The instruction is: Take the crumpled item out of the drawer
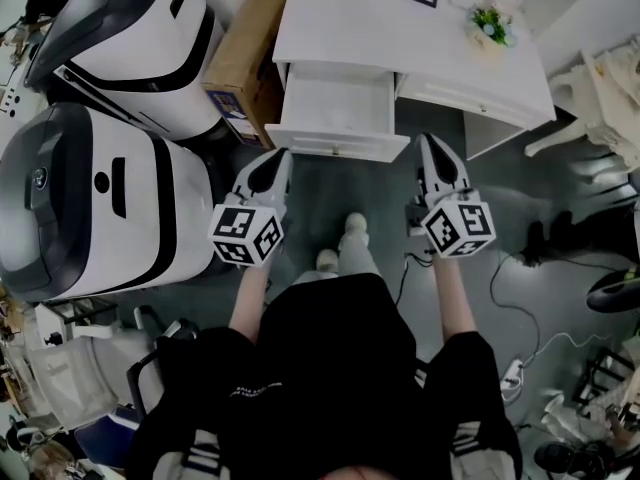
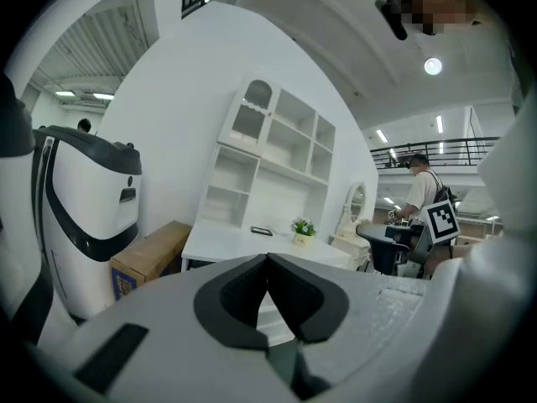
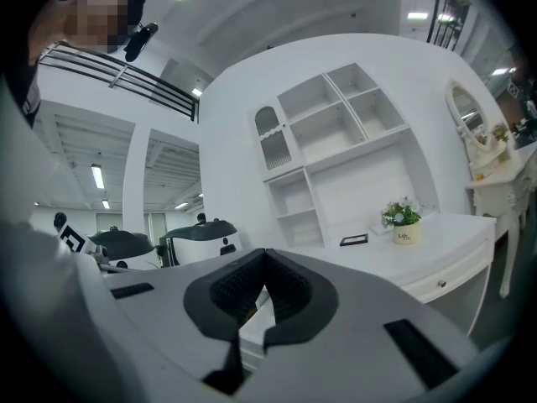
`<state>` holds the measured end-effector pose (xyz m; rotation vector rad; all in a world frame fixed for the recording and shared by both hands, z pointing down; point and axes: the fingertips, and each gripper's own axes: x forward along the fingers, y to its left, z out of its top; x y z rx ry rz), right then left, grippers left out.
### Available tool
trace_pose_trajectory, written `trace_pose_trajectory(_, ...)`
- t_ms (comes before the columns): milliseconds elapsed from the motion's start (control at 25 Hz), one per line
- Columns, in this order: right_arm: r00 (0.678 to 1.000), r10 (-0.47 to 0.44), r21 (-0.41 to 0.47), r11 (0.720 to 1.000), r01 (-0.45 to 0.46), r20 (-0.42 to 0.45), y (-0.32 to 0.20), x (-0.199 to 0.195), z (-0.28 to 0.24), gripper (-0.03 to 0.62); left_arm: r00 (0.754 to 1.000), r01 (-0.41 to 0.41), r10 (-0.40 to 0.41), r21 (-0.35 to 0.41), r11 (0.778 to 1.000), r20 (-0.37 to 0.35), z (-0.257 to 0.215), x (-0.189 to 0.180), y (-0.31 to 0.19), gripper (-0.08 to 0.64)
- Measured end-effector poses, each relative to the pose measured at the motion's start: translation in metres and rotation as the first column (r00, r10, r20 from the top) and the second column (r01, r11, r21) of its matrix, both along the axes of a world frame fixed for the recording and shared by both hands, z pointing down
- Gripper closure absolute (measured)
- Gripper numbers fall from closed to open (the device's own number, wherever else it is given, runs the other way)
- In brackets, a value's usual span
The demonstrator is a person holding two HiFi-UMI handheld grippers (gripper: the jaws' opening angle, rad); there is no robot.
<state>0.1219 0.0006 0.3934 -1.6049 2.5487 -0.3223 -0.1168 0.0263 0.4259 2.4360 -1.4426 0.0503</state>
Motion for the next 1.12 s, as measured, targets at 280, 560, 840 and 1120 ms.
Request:
trace_pose_trajectory(280, 0.999, -0.032, -0.058, 0.998, 0.032, 0.001, -0.066, 0.003, 0.020, 0.600, 1.000, 0.025, -0.026, -0.056, 0.998, -0.010, 0.019, 0.009, -0.055, 0.563)
trace_pose_trajectory(560, 0.995, -0.097, -0.122, 0.988, 0.095, -0.006, -0.136, -0.001, 0.040, 0.600, 0.999, 0.038, -0.040, -0.147, 0.988, -0.009, 0.048, 0.025, -0.118, 0.562)
trace_pose_trajectory(840, 0.984, -0.178, -0.193, 0.965, 0.175, 0.004, -0.186, -0.001, 0.067, 0.600, 0.997, 0.077, -0.082, -0.230, 0.970, -0.011, 0.074, 0.043, -0.158, 0.563)
trace_pose_trajectory(1120, 0.952, -0.306, -0.300, 0.909, 0.290, -0.005, -0.219, -0.028, 0.116, 0.600, 0.997, 0.073, -0.081, -0.318, 0.945, -0.010, 0.104, 0.052, -0.185, 0.563)
